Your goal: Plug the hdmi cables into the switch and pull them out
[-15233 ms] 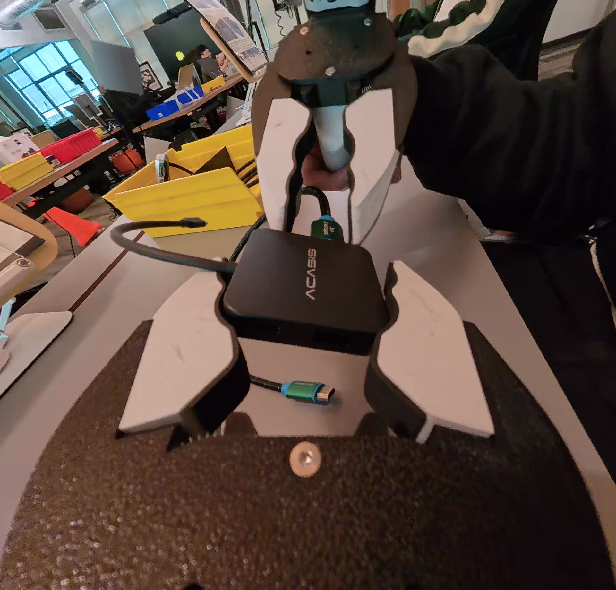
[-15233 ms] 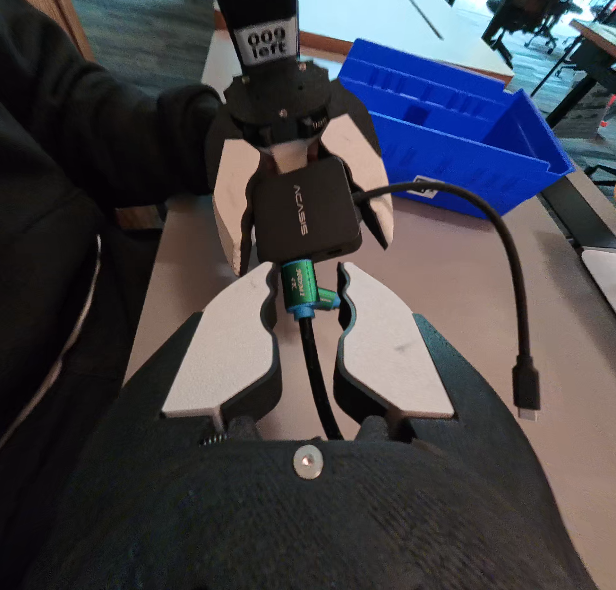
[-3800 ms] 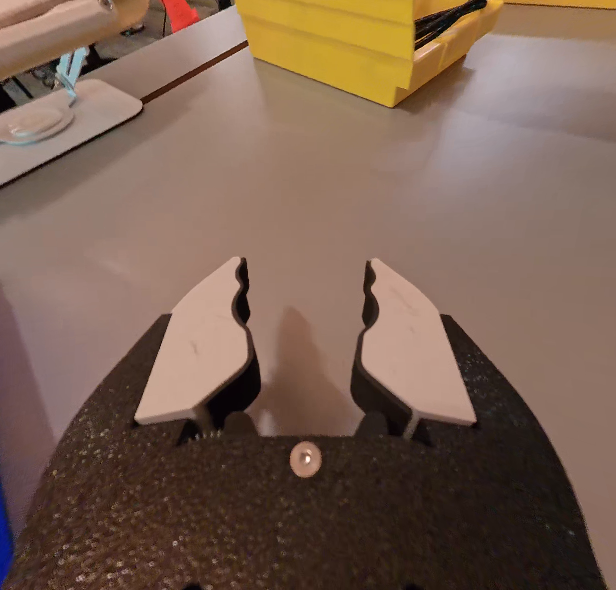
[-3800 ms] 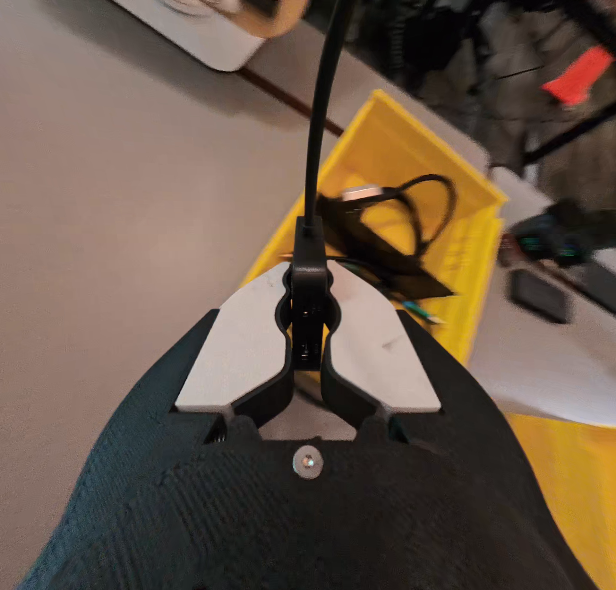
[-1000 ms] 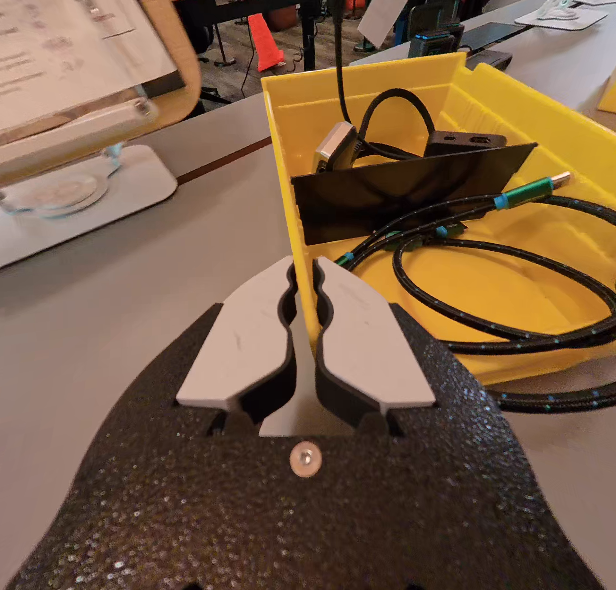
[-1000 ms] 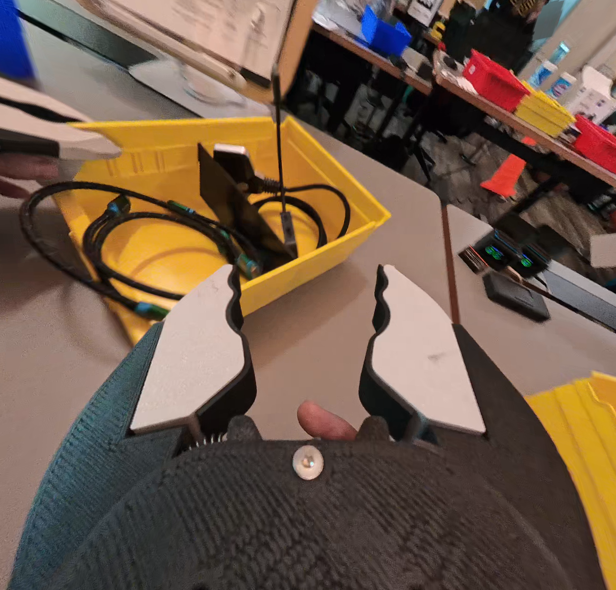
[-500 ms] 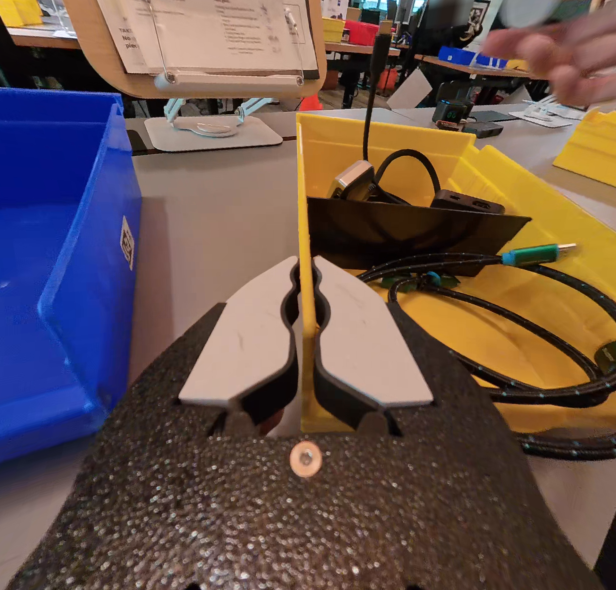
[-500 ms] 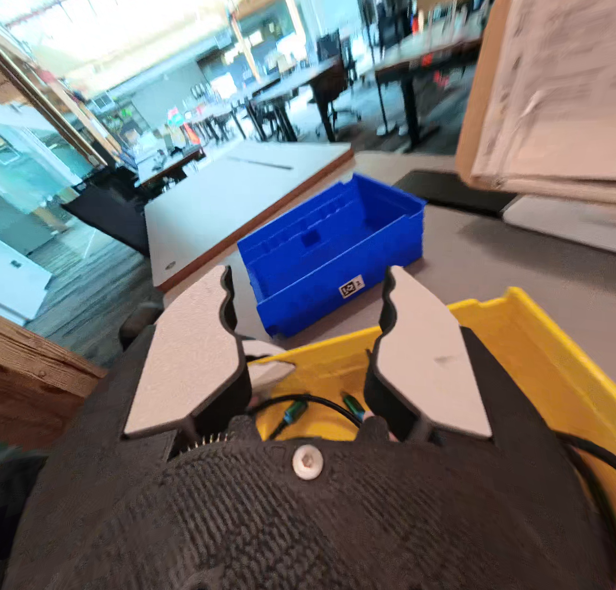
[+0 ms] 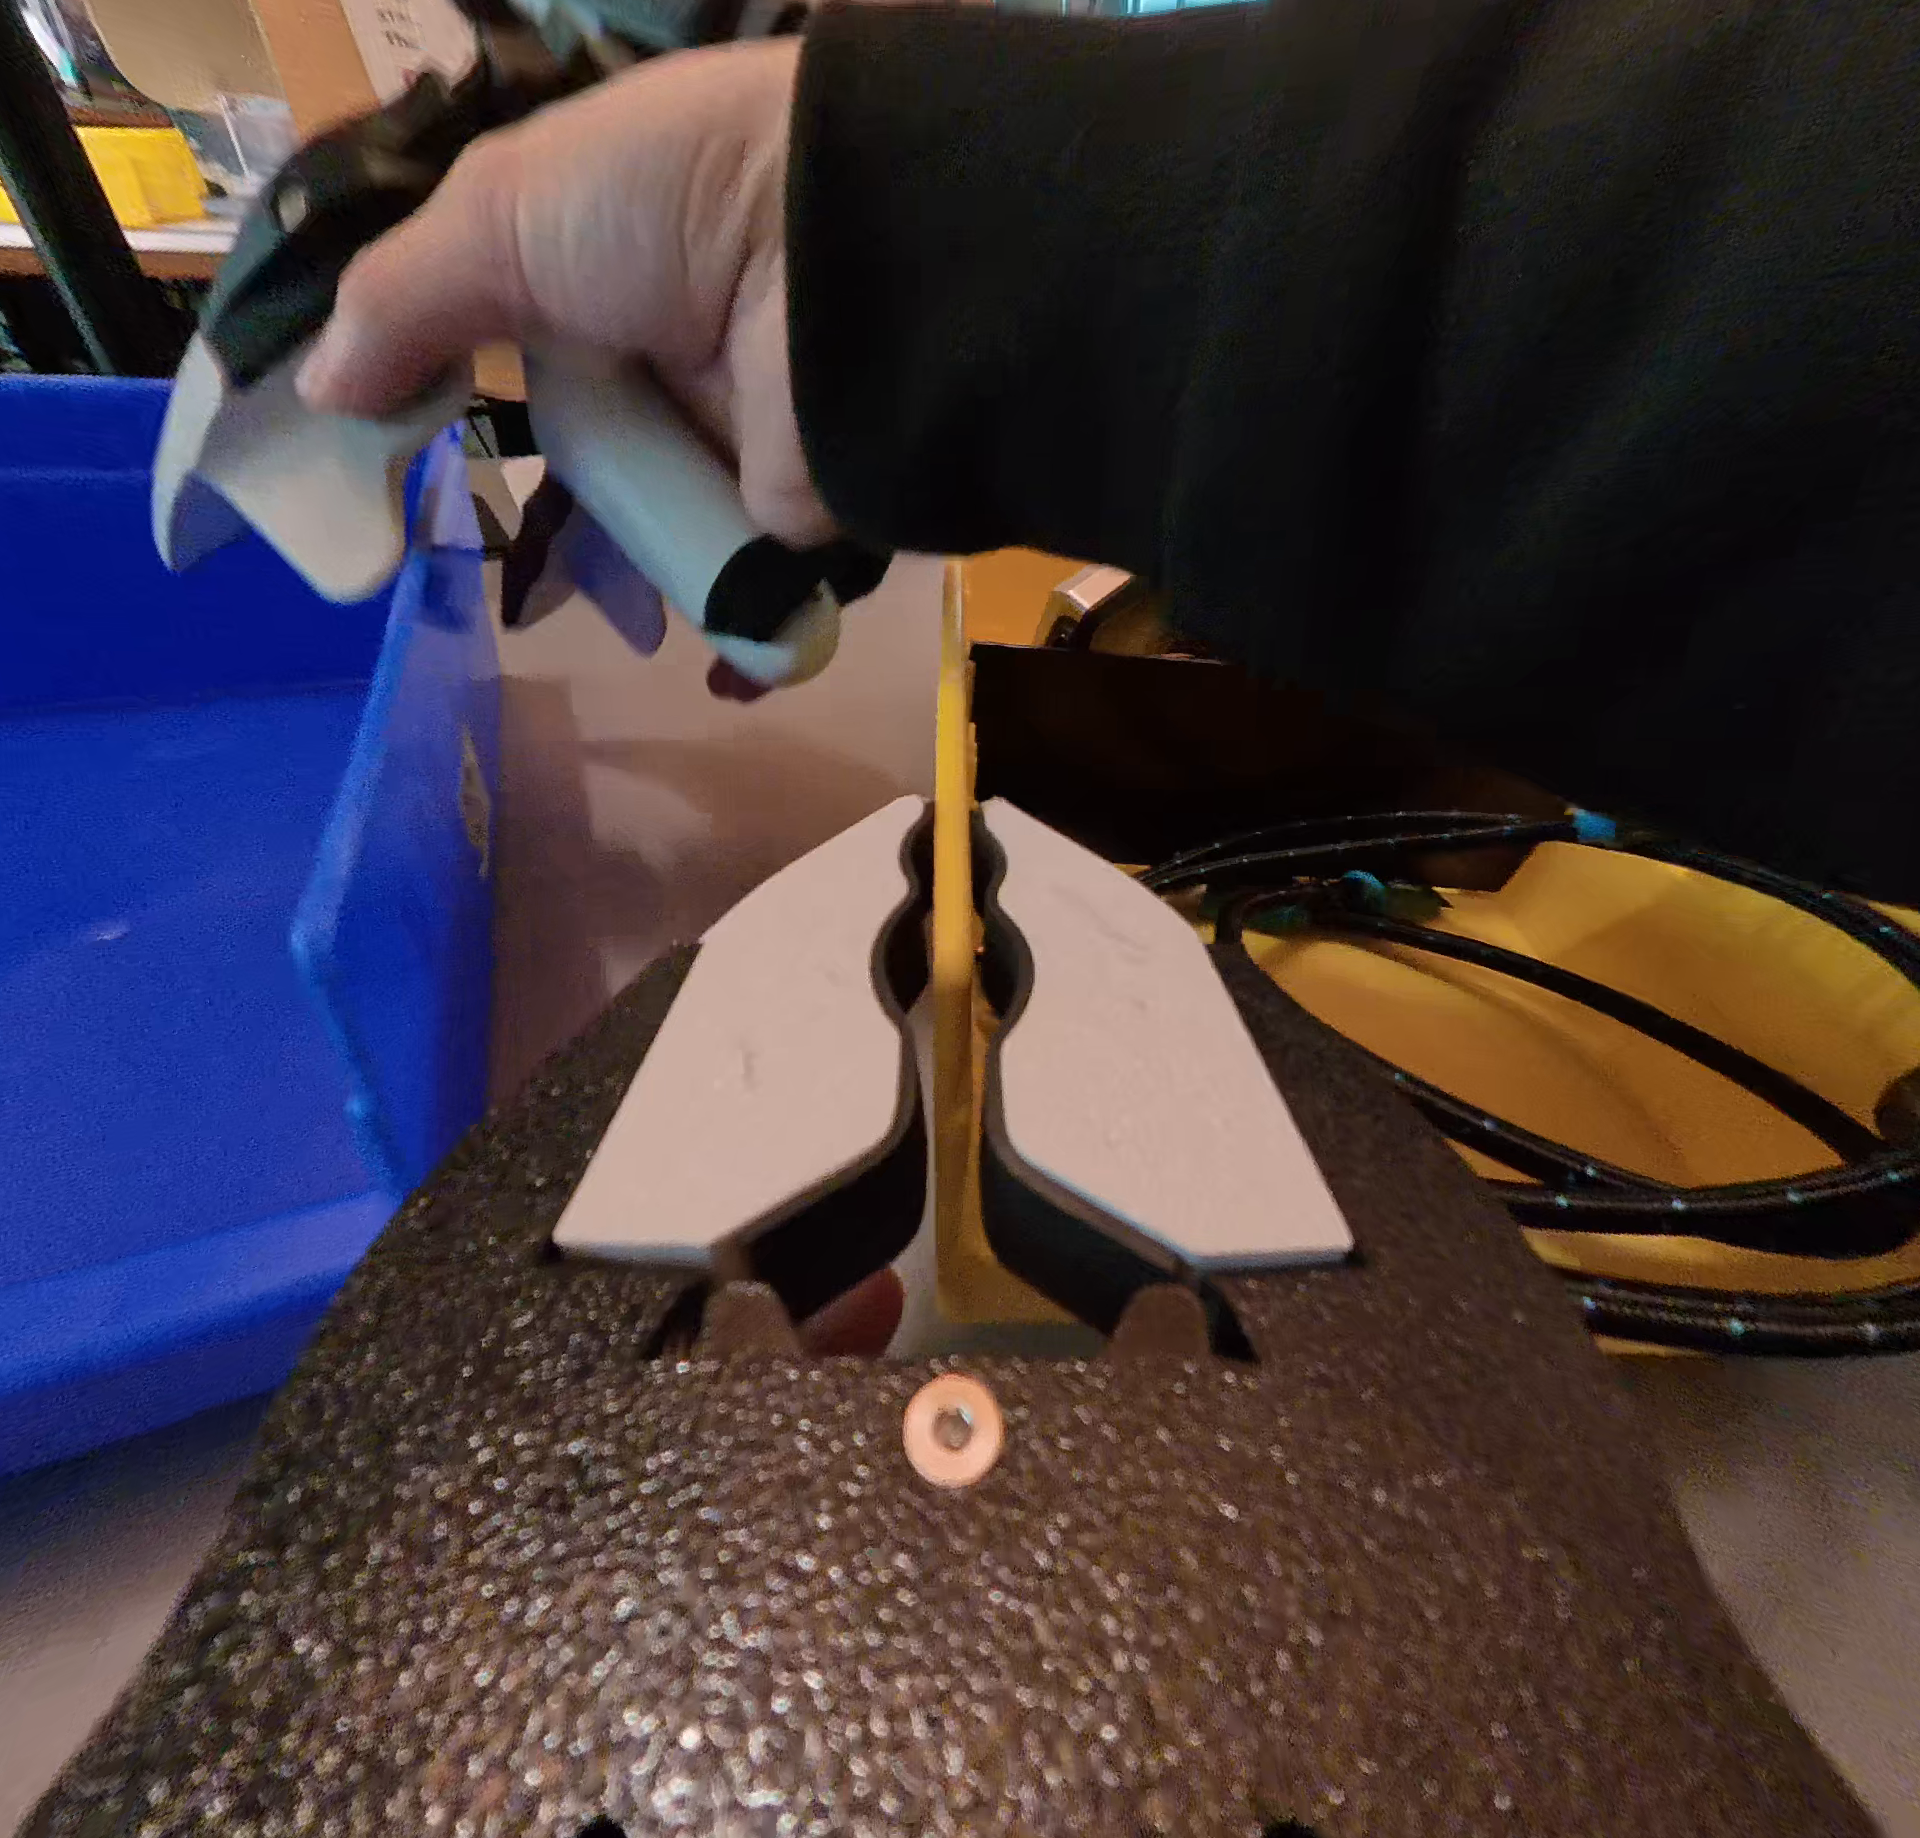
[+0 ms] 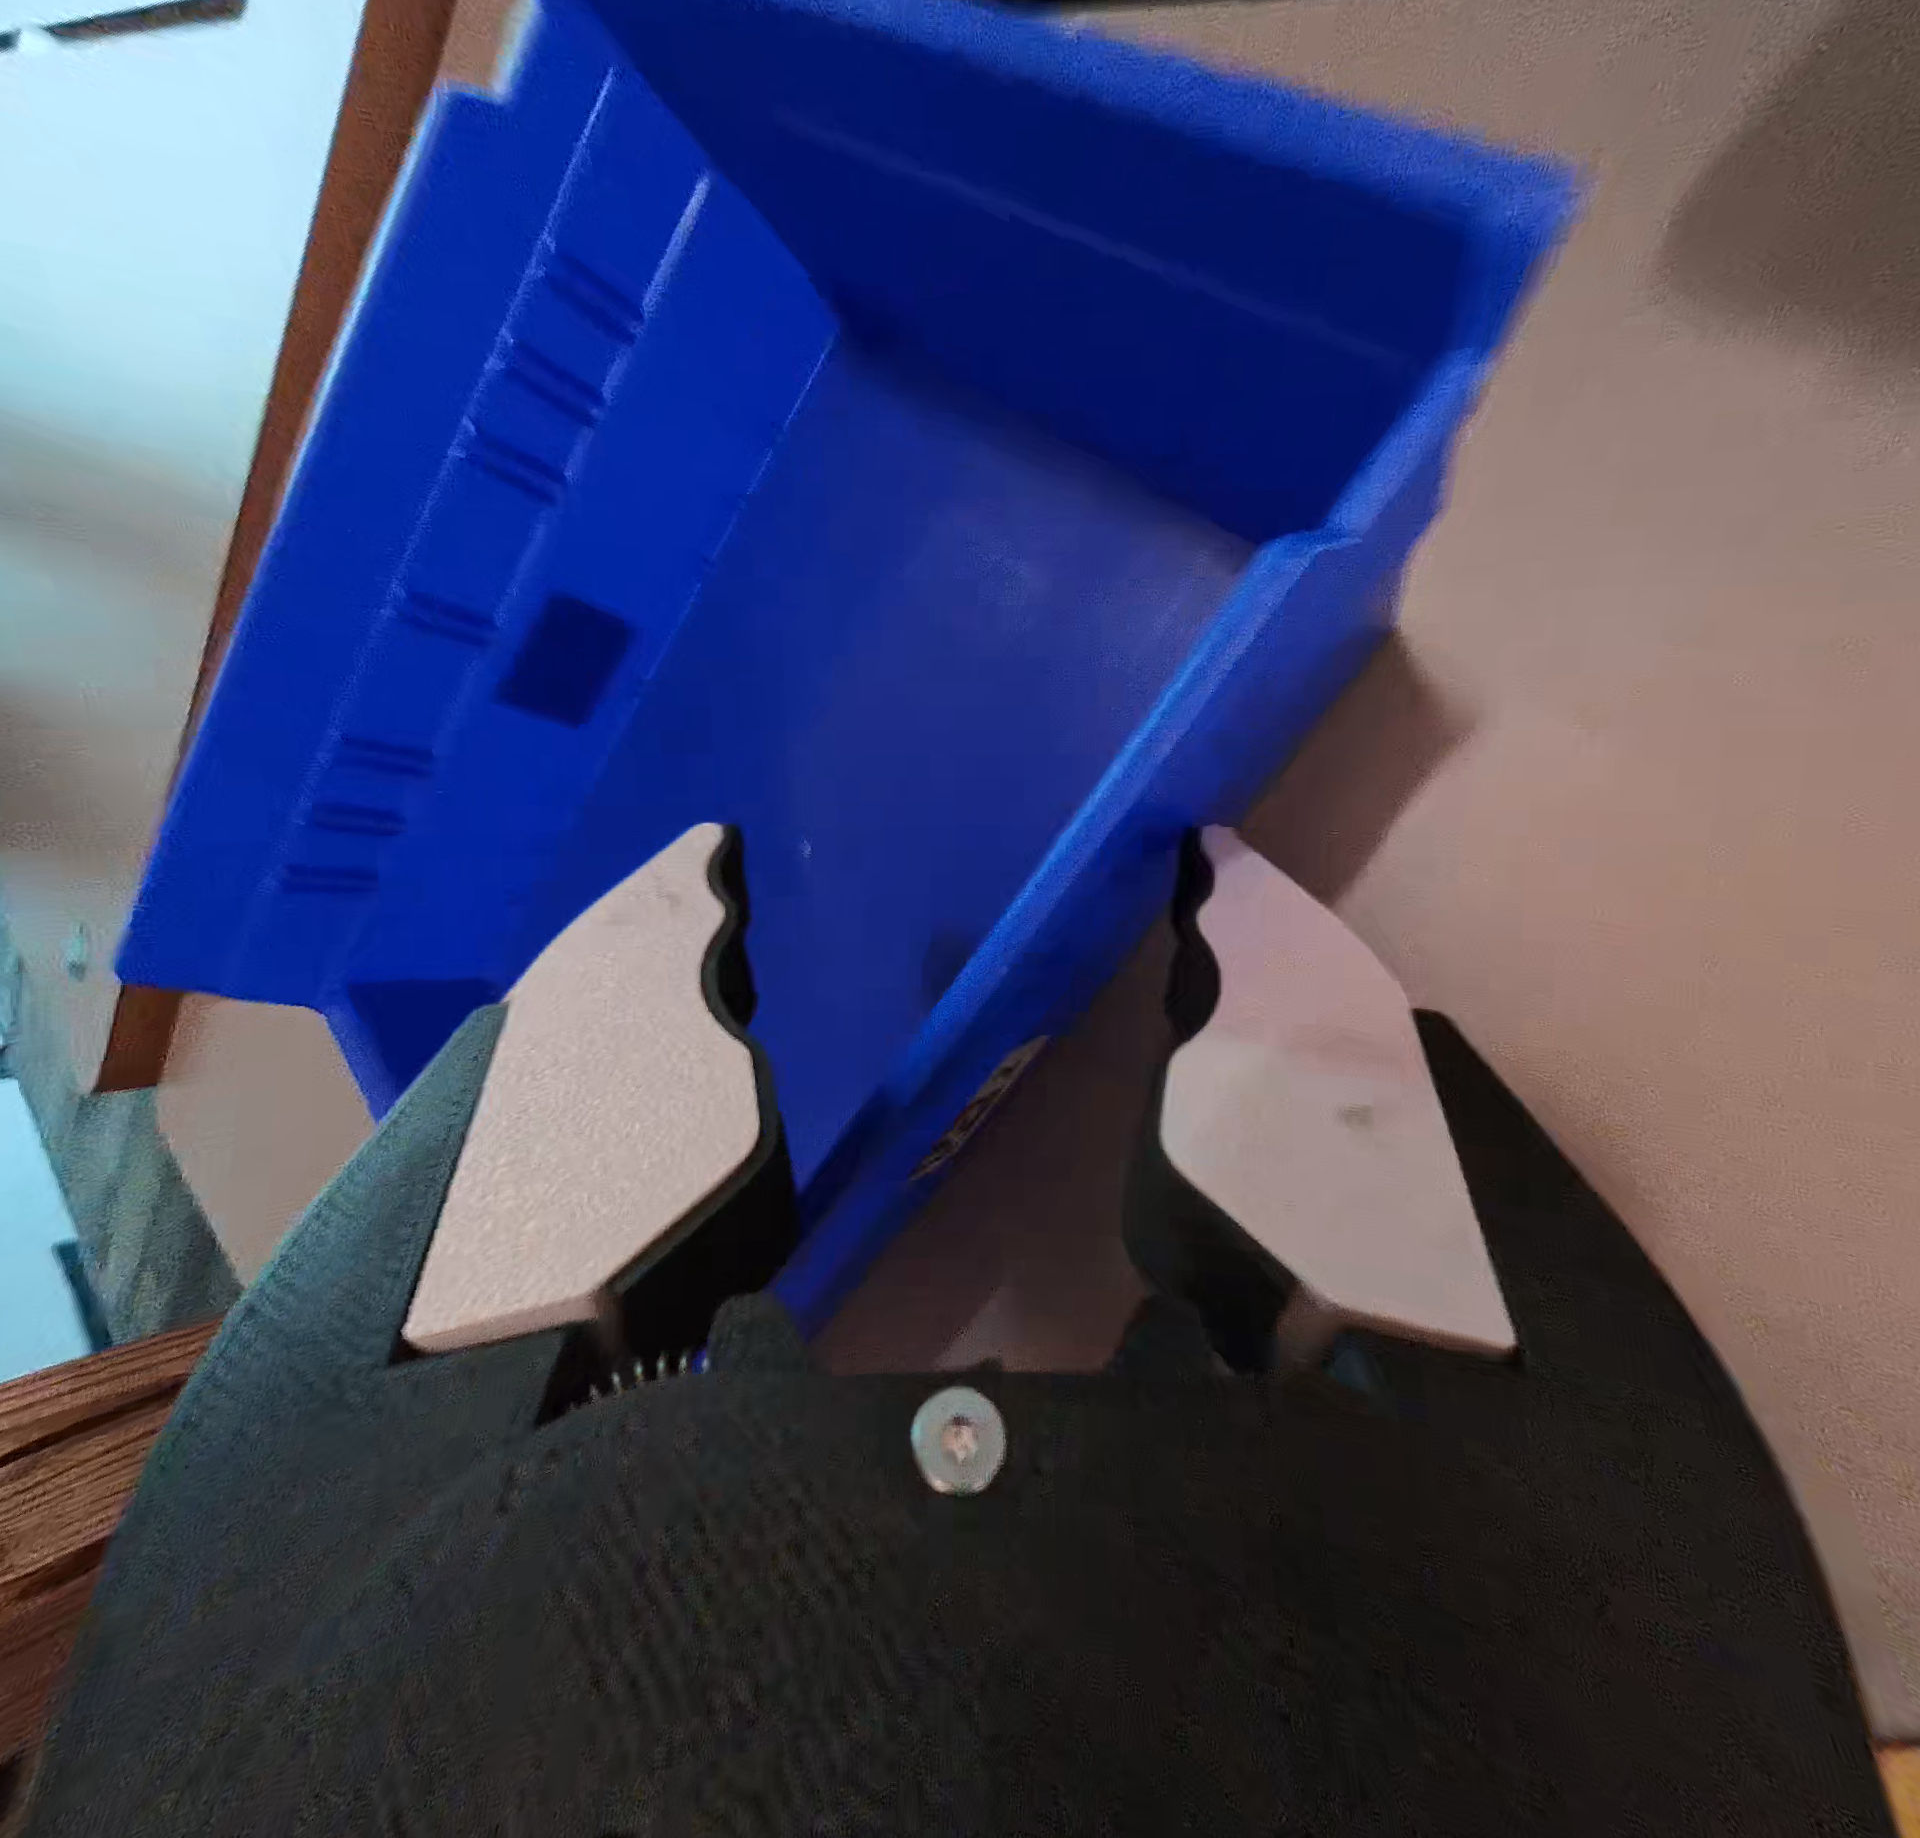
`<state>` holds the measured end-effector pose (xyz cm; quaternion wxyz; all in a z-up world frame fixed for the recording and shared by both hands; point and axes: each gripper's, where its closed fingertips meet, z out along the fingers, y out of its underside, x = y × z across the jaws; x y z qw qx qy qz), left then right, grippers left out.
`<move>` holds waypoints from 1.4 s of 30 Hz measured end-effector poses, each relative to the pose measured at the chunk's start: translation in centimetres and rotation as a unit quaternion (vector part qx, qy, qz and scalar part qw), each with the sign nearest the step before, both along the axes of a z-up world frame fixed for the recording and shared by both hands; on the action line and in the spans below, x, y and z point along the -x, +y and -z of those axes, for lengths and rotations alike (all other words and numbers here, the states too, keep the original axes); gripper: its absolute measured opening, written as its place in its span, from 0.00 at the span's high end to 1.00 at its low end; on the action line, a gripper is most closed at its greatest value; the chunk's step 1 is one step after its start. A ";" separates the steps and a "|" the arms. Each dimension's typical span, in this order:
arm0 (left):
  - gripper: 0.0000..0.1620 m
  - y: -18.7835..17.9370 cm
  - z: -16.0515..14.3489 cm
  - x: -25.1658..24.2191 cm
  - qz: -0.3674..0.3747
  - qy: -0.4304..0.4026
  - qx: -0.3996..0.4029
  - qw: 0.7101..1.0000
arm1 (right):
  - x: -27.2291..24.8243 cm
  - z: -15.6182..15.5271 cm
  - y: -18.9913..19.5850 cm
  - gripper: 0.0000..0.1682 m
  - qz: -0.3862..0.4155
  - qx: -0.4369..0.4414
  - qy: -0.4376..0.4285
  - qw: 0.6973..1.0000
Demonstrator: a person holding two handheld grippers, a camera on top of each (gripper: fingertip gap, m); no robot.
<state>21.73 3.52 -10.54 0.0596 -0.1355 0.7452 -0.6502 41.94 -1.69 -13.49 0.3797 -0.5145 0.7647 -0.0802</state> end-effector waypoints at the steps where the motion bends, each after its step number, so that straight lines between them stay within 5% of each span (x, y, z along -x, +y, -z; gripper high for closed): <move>1: 0.97 0.1 0.0 -0.2 0.000 -0.002 0.000 1.000 | -0.2 1.2 0.1 0.49 -0.004 0.016 0.019 1.000; 3: 0.97 0.2 0.0 -0.3 0.000 0.002 0.001 1.000 | -0.2 3.5 1.1 0.43 -0.048 0.053 0.059 0.996; 8: 0.97 0.3 -0.2 -0.4 -0.009 -0.037 -0.004 0.999 | -0.8 4.0 0.4 0.76 -0.044 0.092 0.089 0.991; 11: 0.96 0.3 -0.2 -0.7 -0.008 -0.045 -0.009 0.999 | -1.4 3.4 1.7 0.75 -0.055 0.027 0.085 0.994; 14: 0.96 0.5 -0.2 -1.0 -0.014 -0.064 -0.023 0.998 | -1.5 1.7 2.3 0.75 -0.094 0.054 0.086 0.990; 18: 0.96 0.7 -0.2 -1.0 -0.018 -0.087 -0.038 0.995 | -2.3 -6.5 0.2 0.75 -0.089 0.112 0.002 0.990; 24: 0.95 1.1 -0.1 -1.7 -0.020 -0.103 -0.050 0.993 | 1.8 -21.4 -8.6 0.75 -0.013 0.062 -0.159 0.985; 28: 0.95 2.3 -0.1 -3.5 -0.039 -0.109 -0.056 0.992 | 8.8 -25.2 -17.6 0.75 0.059 0.055 -0.205 0.975; 33: 0.94 5.2 -0.1 -7.5 -0.093 -0.082 -0.048 0.991 | 19.2 -21.2 -29.5 0.74 0.161 0.062 -0.154 0.973; 37: 0.93 8.6 -0.1 -11.2 -0.155 -0.045 -0.041 0.986 | 28.1 -13.7 -37.1 0.75 0.236 0.057 -0.066 0.968; 42: 0.94 13.4 -0.2 -15.5 -0.243 -0.036 -0.037 0.969 | 37.3 -3.9 -41.6 0.75 0.297 0.015 0.042 0.954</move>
